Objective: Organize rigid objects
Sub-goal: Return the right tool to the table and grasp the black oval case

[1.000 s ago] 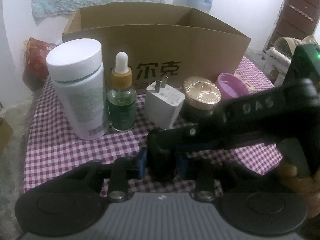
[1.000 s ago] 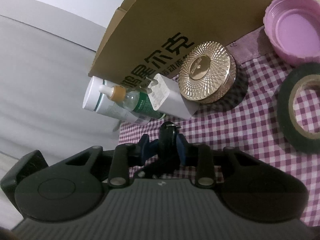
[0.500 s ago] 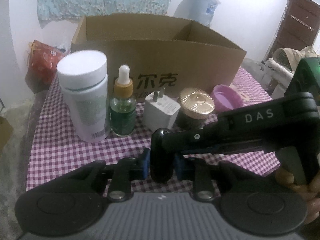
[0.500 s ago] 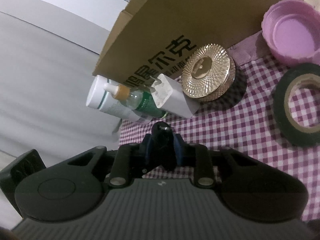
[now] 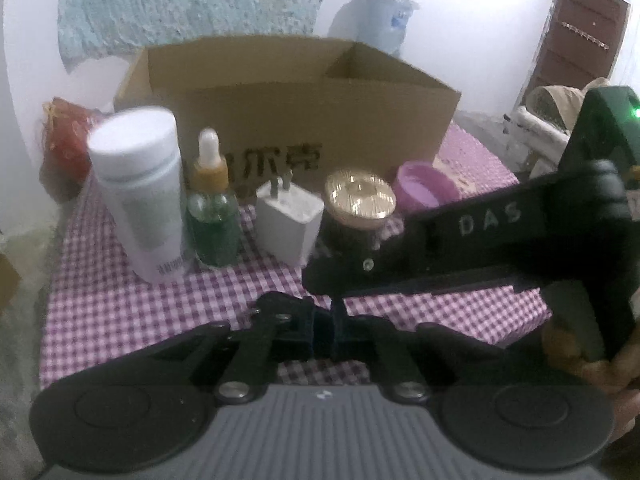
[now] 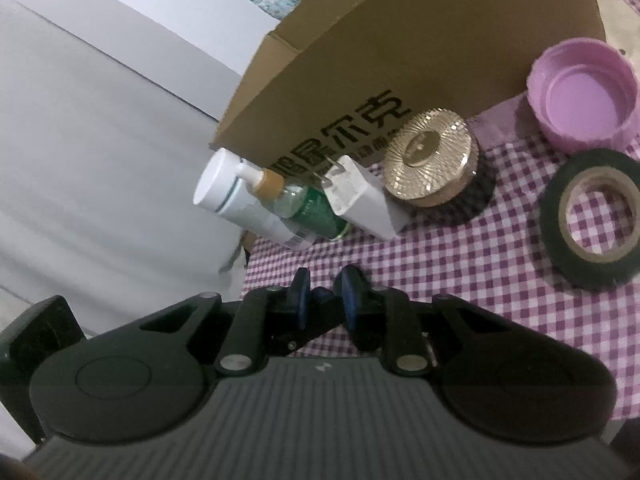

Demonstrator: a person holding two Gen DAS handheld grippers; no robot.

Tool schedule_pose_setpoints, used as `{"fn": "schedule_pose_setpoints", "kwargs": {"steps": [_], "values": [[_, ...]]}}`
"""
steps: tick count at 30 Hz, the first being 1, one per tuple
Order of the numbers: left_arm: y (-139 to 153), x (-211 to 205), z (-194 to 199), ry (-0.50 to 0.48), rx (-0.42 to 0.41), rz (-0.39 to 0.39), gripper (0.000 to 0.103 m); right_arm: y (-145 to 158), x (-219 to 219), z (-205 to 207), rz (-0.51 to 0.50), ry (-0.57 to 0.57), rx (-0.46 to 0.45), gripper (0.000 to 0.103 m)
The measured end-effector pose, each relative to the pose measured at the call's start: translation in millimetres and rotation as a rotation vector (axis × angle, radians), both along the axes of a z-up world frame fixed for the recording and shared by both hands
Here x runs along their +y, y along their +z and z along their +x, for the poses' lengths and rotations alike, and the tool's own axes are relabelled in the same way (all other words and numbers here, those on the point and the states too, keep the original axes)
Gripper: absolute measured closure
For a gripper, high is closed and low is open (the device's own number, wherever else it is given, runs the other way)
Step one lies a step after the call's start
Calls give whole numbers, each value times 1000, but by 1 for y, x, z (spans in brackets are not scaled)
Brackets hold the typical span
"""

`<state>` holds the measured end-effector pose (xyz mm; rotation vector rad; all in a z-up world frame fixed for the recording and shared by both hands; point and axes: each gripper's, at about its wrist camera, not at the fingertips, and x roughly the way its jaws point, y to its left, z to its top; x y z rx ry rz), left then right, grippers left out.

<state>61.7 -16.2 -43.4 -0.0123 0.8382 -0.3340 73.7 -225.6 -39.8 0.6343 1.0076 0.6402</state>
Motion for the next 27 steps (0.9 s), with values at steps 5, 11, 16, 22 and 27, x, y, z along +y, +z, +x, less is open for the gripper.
{"fn": "schedule_pose_setpoints", "kwargs": {"steps": [5, 11, 16, 22, 27], "values": [[1, -3, 0, -22, -19, 21, 82, -4, -2, 3, 9, -1, 15, 93], [10, 0, -7, -33, -43, 29, 65, 7, -10, 6, -35, 5, -14, 86], [9, 7, -9, -25, -5, 14, 54, 11, -13, 14, -96, 22, -27, 54], [-3, 14, -3, 19, 78, -19, 54, -2, 0, 26, -104, 83, 31, 46], [-8, 22, 3, 37, 107, -56, 54, -10, 9, 28, -43, 125, 90, 46]]}}
